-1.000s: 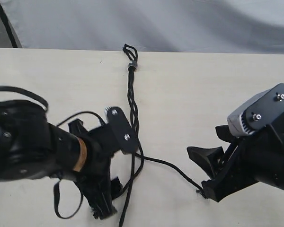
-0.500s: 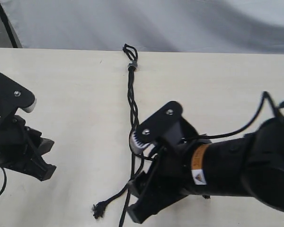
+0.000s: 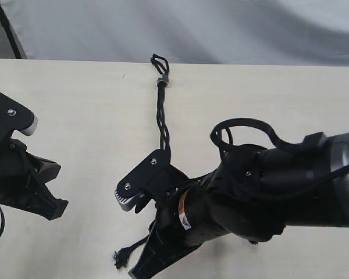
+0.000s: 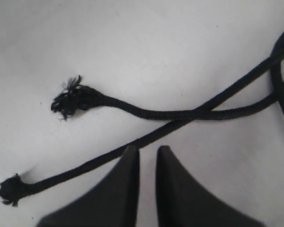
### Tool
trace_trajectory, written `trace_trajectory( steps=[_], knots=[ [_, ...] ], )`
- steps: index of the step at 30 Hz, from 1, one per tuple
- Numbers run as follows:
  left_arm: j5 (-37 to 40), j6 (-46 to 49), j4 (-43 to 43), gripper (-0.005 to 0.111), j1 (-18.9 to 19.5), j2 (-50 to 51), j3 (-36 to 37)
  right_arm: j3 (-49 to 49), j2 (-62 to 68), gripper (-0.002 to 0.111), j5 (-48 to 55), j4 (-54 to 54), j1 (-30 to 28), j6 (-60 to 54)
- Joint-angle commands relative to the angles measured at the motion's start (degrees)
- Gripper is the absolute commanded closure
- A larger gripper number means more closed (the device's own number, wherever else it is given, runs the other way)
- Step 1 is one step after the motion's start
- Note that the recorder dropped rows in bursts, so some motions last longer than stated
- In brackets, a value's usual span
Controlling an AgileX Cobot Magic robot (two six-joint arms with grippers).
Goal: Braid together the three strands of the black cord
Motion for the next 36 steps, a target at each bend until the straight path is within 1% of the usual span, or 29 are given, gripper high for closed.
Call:
trace_trajectory(
  steps=[1,4,8,12,18,25,28,32,34,36],
  knots=[
    [-3.17,-0.52,-0.21,0.106,0.12,-0.32,0.32,-0.38,-4.57,0.108,0.73,-2.94,-0.01,-2.04],
    [-6.28,-0.52,0.85,0.106,0.12,-1.40,0.32,-0.38,-10.09,0.108,2.87,-5.93,-0.01,-1.80],
    [-6.66,-1.02,0.12,0.106,0.12,-3.30,0.32,1.03,-18.46,0.108,2.23,-8.32,-0.22,-1.48],
    [-6.66,-1.02,0.12,0.106,0.12,-4.10,0.32,2.00,-24.21,0.108,2.08,-8.32,-0.22,-1.43],
    [-6.66,-1.02,0.12,0.106,0.12,-3.98,0.32,1.98,-28.41,0.108,1.51,-8.32,-0.22,-1.43],
    [-6.83,-1.02,0.12,0.106,0.12,-5.27,0.88,1.98,-29.02,0.108,1.51,-8.32,-0.22,-1.43],
    [-7.60,-0.88,0.12,0.106,0.12,-10.96,4.07,1.98,-29.11,0.108,1.51,-7.68,-0.11,-1.43],
    [-7.35,0.33,0.64,0.106,0.12,-23.01,9.22,1.98,-29.11,0.108,1.51,-7.68,-0.11,-1.43],
    [-7.74,1.66,3.89,0.106,0.12,-30.65,11.74,1.98,-29.11,0.108,1.51,-7.68,-0.11,-1.43],
    [-10.33,1.63,7.22,0.106,0.86,-38.62,14.04,1.98,-29.08,0.108,1.51,-7.68,-0.11,-1.17]
  ],
)
